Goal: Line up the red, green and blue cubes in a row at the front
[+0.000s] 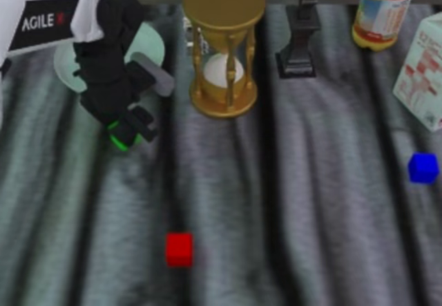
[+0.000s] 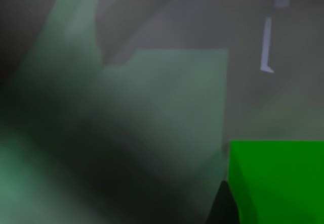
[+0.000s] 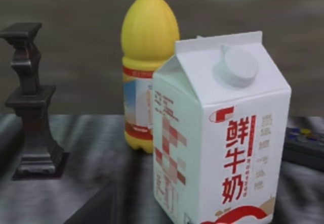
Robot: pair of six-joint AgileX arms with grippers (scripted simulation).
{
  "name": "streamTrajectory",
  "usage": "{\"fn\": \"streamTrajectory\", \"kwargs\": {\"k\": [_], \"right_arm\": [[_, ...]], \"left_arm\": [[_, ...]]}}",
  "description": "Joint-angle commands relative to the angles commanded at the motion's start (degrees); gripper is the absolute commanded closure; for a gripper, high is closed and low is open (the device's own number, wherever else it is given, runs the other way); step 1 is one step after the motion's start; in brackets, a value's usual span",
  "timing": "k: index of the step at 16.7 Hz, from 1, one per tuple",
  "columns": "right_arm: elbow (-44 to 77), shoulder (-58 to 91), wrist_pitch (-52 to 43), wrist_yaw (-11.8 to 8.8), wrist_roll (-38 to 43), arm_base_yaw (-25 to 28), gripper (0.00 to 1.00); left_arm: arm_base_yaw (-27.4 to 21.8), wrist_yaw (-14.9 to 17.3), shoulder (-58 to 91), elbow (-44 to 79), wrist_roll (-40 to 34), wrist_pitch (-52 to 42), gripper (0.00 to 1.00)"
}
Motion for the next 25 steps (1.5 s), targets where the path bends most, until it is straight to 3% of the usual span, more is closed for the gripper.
{"fn": "streamTrajectory", "kwargs": {"k": [9, 15, 18, 25], "right_arm": [[0.0, 0.0, 0.0, 0.0, 0.0, 0.0, 0.0], [0.0, 0.0, 0.0, 0.0, 0.0, 0.0, 0.0], [0.0, 0.0, 0.0, 0.0, 0.0, 0.0, 0.0], [0.0, 0.0, 0.0, 0.0, 0.0, 0.0, 0.0]], "left_arm": [[1.05, -0.04, -3.82, 9.08, -0.12, -13.04, 1.0], [-0.11, -0.08, -4.29, 8.75, 0.21, -13.12, 1.0], [-5.59, -0.13, -7.15, 5.08, 1.45, -12.34, 1.0], [-29.21, -0.16, -18.07, -9.37, 6.21, -9.42, 1.0]]}}
